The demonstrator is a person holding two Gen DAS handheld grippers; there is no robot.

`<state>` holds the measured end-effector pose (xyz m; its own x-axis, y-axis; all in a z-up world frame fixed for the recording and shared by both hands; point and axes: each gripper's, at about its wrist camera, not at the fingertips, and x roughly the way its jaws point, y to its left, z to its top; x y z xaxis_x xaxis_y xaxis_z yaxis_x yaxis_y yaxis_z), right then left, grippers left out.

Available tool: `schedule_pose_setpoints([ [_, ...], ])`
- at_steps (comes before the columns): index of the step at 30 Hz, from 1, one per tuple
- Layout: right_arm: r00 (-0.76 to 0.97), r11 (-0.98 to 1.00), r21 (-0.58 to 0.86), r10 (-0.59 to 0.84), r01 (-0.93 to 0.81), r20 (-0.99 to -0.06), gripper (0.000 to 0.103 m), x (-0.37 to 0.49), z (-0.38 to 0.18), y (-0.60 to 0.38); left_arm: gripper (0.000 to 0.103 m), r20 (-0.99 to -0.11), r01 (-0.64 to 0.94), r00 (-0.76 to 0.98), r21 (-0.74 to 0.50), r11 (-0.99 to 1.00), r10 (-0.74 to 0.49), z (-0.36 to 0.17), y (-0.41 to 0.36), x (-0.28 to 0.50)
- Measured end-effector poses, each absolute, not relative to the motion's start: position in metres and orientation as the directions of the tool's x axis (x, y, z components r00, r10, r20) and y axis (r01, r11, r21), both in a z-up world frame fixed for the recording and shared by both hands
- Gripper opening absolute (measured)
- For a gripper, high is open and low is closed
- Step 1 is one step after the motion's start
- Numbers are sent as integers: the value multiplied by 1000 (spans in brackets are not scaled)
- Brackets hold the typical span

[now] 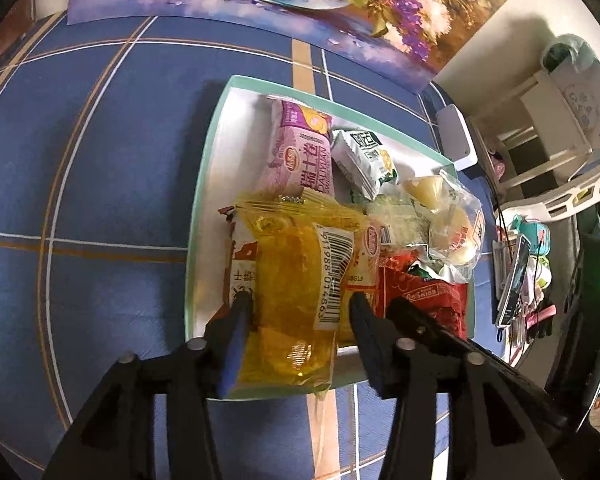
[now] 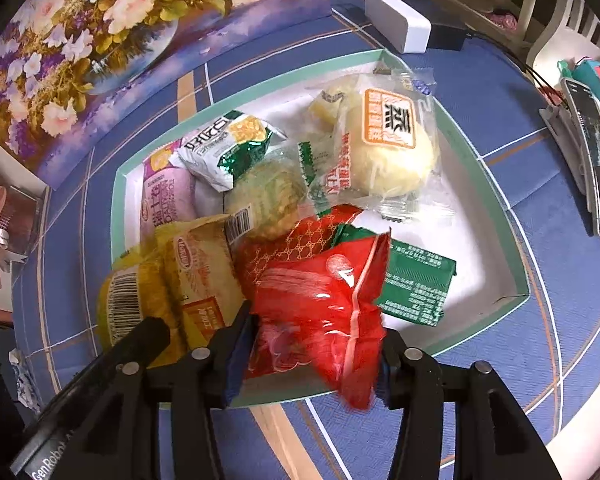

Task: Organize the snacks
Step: 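Carry both packets over the white tray and lower them in, then open both tools to release the packets and lift away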

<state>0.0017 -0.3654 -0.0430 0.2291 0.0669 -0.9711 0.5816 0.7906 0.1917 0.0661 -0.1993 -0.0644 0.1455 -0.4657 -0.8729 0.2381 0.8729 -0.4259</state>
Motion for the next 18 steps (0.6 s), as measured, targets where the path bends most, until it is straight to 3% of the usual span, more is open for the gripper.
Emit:
schedule_pose_setpoints([
  [12, 334, 789, 233, 37, 569, -942, 59, -2, -5, -372, 62, -841, 266, 215, -439, 858, -497, -23, -186, 62],
  [18, 357, 790, 235, 22, 566, -934, 59, -3, 4, -373, 62, -847, 251, 279, -391, 886, -453, -11, -174, 65],
])
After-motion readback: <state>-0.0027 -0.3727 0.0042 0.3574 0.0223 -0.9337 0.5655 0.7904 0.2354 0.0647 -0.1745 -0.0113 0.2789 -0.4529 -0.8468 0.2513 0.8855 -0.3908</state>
